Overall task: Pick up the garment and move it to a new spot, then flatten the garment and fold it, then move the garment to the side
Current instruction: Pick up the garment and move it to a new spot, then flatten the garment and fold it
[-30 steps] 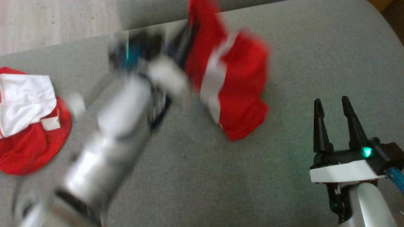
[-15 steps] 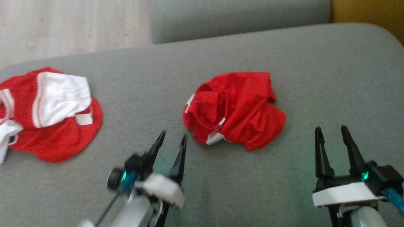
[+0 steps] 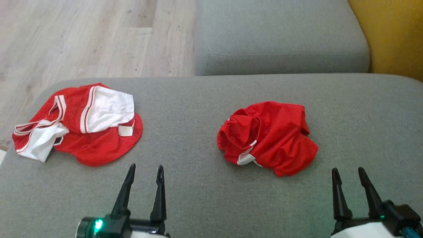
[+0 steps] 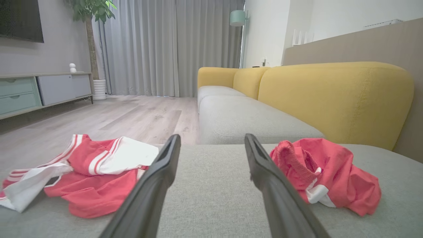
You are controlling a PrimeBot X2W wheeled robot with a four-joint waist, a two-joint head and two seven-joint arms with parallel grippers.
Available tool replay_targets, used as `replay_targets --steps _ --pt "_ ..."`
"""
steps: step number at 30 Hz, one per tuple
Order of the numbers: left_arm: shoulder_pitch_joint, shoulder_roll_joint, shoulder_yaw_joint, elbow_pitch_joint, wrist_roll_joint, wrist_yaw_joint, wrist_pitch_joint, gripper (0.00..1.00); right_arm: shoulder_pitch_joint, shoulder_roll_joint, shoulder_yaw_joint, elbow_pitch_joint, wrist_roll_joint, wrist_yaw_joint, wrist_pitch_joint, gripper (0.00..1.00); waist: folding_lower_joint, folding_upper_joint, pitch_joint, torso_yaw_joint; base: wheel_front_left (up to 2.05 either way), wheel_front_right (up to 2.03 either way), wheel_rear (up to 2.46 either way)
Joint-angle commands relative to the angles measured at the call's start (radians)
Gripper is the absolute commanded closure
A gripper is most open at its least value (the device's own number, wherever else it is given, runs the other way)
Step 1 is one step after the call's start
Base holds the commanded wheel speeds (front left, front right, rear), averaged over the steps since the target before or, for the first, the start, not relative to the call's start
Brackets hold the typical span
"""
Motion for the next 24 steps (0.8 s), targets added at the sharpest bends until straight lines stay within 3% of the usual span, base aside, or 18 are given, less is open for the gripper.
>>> replay_targets --steps 1,6,24 --pt "-0.021 -0.008 0.042 -0.052 0.026 -0.005 -0.009 0.00 -0.026 -0.006 0.020 -0.045 -0.010 0.007 -0.006 0.00 0.0004 -0.0001 -0.007 0.010 0.00 0.00 0.00" --pt "0.022 -0.010 0.054 -0.078 0.084 -0.029 -0.009 0.00 -0.009 -0.006 0.009 -0.077 -0.011 0.007 -0.006 0.00 0.0004 -0.0001 -0.002 0.015 0.00 0.00 0.00" --pt "0.041 -0.041 0.087 -0.039 0.103 -0.049 -0.009 0.00 0.001 -0.006 0.028 -0.073 -0.013 0.007 -0.006 0.00 0.0004 -0.0001 -0.011 0.018 0.00 0.00 0.00"
